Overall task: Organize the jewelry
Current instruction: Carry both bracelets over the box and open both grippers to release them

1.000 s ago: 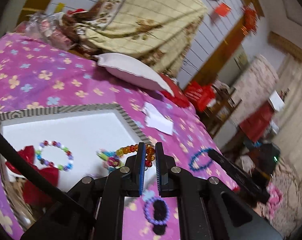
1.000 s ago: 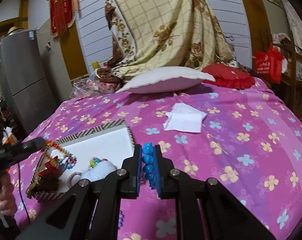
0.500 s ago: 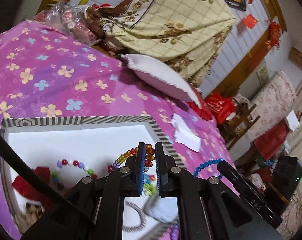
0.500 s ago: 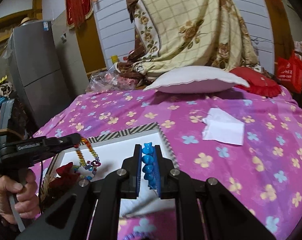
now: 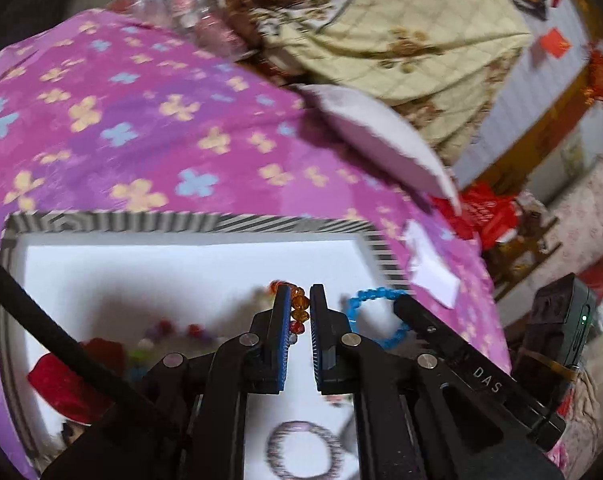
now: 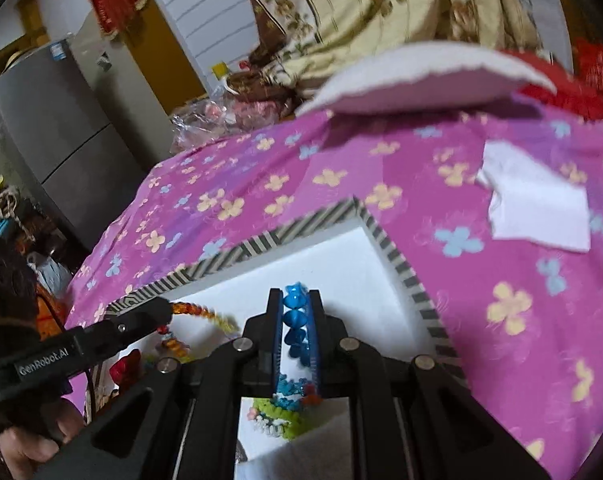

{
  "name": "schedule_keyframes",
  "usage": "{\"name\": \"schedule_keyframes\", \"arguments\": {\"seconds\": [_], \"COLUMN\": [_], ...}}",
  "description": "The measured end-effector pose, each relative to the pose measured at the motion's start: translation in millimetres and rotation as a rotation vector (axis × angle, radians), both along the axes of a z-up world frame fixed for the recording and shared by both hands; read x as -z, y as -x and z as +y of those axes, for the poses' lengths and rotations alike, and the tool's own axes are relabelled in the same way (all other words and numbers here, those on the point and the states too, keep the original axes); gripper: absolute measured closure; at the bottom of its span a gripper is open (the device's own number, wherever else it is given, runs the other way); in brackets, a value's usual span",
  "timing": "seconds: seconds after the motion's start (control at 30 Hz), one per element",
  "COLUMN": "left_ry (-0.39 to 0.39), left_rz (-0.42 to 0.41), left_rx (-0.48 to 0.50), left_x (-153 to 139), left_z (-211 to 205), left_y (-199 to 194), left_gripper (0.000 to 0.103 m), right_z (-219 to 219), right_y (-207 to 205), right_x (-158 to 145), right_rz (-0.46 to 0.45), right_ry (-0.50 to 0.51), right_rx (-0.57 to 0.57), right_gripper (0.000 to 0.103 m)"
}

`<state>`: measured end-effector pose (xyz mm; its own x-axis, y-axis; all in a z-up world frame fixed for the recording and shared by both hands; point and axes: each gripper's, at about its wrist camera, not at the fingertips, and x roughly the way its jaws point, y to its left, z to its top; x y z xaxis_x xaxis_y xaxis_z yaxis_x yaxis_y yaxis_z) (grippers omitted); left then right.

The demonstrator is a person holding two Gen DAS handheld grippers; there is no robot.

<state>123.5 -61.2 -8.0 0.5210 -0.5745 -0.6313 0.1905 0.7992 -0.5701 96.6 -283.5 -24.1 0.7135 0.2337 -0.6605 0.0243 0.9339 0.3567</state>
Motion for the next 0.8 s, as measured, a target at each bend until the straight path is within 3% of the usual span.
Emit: {"name": "schedule_keyframes", "arguments": {"seconds": [0.13,0.4,0.47,0.63,0.73,0.8], "left_ry": [-0.040,-0.081,-0.073,-0.086,-0.140,-0.216], "left_rz": [0.044,0.037,0.046,0.069,0.068,0.056], "left_rx": [-0.014,-0.004,-0.014,-0.044,-0.056,-0.060], "left_x": [7.8,6.5,7.9,11.6,11.6,9.4], "left_z": [0.8,-3.5,-0.6,5.3,2.3,-3.3], "left_y": [-0.8,1.9,0.5,-2.2,-1.1,1.3], "left_gripper": [0.103,0.103,0.094,0.089,0.086,0.085], "right_z": [-12.2,-12.5,-10.5,-9.2,-12.7,-13.4], "right_y": [-2.7,0.6,1.0,4.7,10.4,15.7], "right_x": [16.5,19.8,17.7,8.6,2.5,-1.6], "right_rz": [0.076,0.094,0.090,0.069,0.058,0.051], "right_ry": [-0.012,0.036,0.051,0.080,0.075,0.083], "right_rx": [0.033,0.037,0.037,0.045,0.053,0.054], "right_gripper": [0.091,0.087,0.084,0.079,0.078,0.078]}}
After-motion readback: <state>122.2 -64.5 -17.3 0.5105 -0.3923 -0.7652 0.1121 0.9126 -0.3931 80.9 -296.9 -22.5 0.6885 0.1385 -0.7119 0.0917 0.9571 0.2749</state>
